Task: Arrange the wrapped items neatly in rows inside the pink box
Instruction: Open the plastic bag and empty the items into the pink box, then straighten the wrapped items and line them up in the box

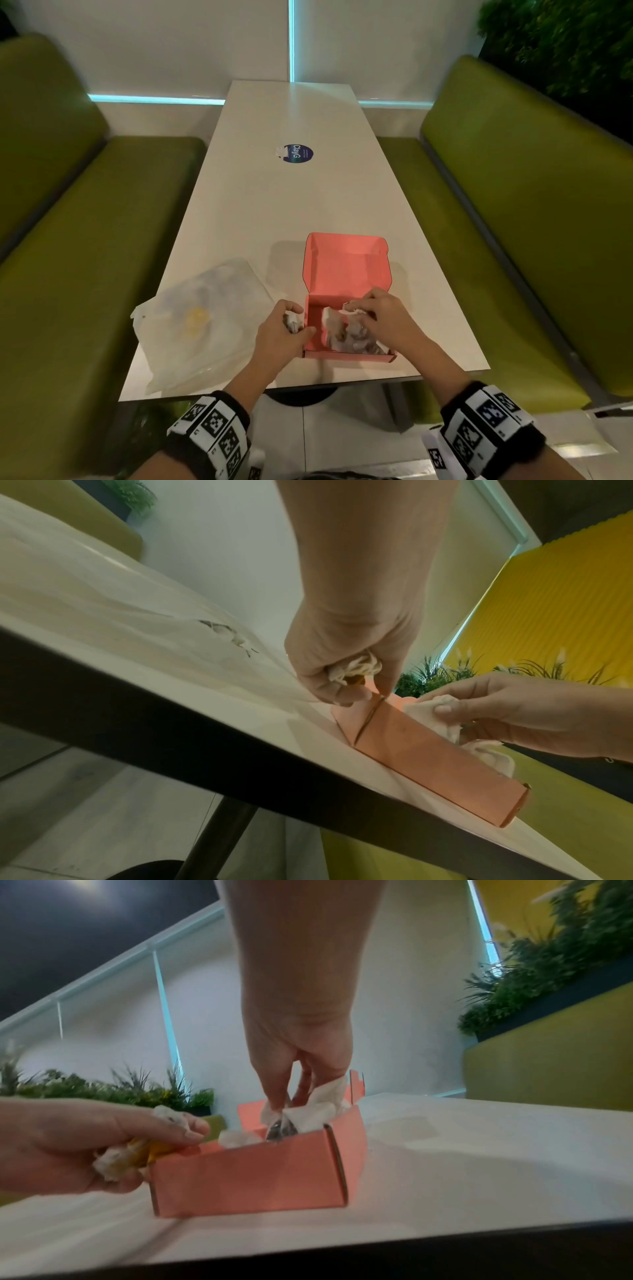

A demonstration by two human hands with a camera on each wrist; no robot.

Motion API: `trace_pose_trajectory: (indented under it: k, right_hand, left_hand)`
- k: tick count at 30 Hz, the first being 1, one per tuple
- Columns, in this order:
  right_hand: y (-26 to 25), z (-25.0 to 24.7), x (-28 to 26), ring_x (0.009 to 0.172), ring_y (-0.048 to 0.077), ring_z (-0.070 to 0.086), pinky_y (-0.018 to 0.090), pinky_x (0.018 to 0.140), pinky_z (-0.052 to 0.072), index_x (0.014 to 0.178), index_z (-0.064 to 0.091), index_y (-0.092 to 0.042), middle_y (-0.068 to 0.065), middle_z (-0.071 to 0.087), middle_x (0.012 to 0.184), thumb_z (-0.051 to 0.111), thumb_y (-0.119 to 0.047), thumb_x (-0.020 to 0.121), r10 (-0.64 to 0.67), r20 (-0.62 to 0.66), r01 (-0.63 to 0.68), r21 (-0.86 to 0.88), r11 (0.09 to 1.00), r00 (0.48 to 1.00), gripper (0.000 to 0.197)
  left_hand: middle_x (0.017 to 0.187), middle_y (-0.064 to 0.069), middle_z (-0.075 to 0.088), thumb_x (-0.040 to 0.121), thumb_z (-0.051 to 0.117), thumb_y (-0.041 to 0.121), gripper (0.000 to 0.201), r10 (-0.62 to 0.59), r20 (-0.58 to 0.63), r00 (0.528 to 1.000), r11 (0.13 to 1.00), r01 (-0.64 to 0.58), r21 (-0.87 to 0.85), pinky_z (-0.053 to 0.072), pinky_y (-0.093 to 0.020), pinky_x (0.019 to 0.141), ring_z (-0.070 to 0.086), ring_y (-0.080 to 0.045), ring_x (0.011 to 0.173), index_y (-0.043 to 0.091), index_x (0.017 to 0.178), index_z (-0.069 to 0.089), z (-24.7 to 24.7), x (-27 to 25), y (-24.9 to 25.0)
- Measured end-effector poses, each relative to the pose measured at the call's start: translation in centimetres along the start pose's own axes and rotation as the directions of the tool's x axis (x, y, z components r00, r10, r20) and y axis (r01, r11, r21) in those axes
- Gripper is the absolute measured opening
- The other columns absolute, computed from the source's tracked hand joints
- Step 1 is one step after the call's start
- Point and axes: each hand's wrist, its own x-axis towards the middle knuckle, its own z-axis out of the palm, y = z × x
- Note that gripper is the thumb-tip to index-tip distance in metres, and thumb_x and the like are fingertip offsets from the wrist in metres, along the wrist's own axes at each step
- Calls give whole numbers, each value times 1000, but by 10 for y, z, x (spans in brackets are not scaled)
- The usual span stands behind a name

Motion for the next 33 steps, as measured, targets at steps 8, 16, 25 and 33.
trace_pose_trajectory:
  k: [8, 16, 25, 33]
  right_hand:
    - [-2, -26, -3, 74, 15, 53, 29, 74, 51, 104, 66, -21, -4, 54, 81, 61, 2, 84, 298, -91, -226, 459, 859, 950, 31]
    - [-13, -31, -6, 68, 17, 56, 36, 69, 56, 90, 63, -21, 7, 61, 82, 64, 7, 79, 252, 16, -219, 554, 803, 967, 30]
    - [-23, -16, -6, 70, 23, 61, 24, 57, 52, 93, 64, -15, 9, 65, 86, 73, -13, 80, 118, 55, -130, 397, 909, 991, 16]
    - [-9, -8, -4, 103, 23, 53, 31, 83, 46, 115, 52, -19, 5, 58, 117, 51, -13, 88, 173, -2, -154, -466, 871, 985, 27]
  left_hand:
    - [67, 6, 54, 75, 77, 24, 14, 66, -43, 997, 998, -67, -11, 49, -36, 61, 49, -13, 62, 25, 76, 62, -6, 3, 6]
    - [100, 23, 67, 77, 74, 17, 37, 244, 174, 954, 969, -244, -22, 46, -10, 82, 59, 6, 92, 45, 99, 64, 3, 2, 25]
    - [69, 14, 56, 78, 73, 22, 11, 274, 83, 958, 940, -285, 189, 39, -14, 61, 51, -6, 65, 18, 87, 67, 22, 7, 22]
    - [72, 9, 57, 79, 70, 37, 27, 90, -12, 996, 908, -77, 412, 41, -21, 56, 55, -10, 67, 29, 100, 54, 0, 10, 8]
